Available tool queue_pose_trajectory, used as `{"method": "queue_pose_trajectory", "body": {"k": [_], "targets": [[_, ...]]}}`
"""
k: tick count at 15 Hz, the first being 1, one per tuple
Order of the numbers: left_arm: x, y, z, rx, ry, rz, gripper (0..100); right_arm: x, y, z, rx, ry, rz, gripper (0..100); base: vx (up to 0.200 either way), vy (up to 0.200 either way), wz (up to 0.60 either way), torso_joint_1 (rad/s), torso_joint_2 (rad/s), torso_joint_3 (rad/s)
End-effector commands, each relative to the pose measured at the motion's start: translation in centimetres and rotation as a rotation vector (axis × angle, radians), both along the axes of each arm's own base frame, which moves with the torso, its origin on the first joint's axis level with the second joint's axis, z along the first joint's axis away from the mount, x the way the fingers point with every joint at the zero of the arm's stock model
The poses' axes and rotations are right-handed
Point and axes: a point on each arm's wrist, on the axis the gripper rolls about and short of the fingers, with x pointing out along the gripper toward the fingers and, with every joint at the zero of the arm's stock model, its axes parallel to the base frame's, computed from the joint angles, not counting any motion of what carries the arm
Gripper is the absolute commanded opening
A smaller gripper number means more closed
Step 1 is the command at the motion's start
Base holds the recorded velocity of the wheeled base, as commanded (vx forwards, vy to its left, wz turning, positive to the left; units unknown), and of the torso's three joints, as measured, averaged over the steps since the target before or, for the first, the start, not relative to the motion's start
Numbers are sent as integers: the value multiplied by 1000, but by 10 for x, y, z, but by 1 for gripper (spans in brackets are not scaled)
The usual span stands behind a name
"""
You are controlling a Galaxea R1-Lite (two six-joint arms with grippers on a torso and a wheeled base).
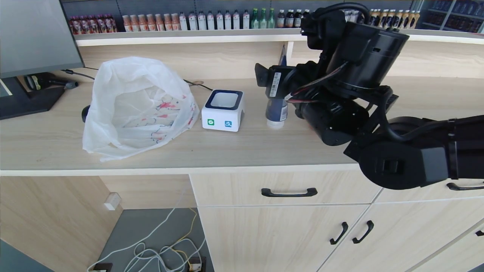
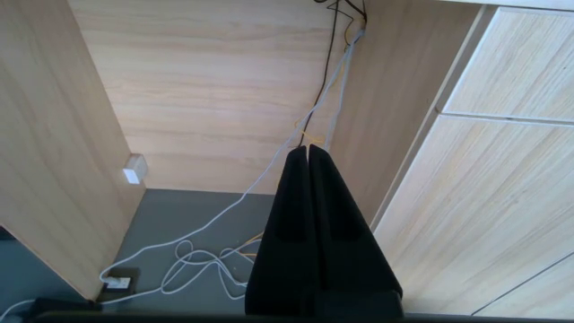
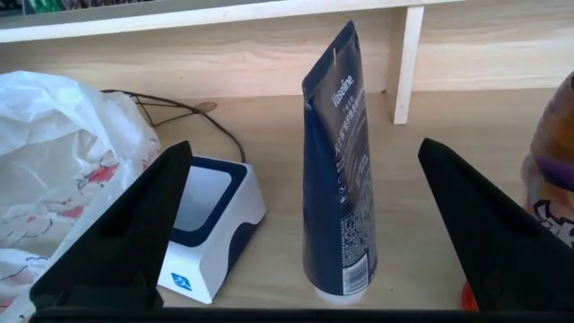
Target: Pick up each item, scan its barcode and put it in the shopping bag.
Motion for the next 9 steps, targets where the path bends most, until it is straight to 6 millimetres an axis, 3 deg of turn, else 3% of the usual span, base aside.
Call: {"method": "queue_pose_trajectory", "body": {"k": [1,9], "targets": [[0,0,0,0,0,0,0,8,7,-5,-1,2,-3,100,0,0,0,0,0,0],[0,0,0,0,0,0,0,34,5,-22,-26,24,-55,100,0,0,0,0,0,0]]}}
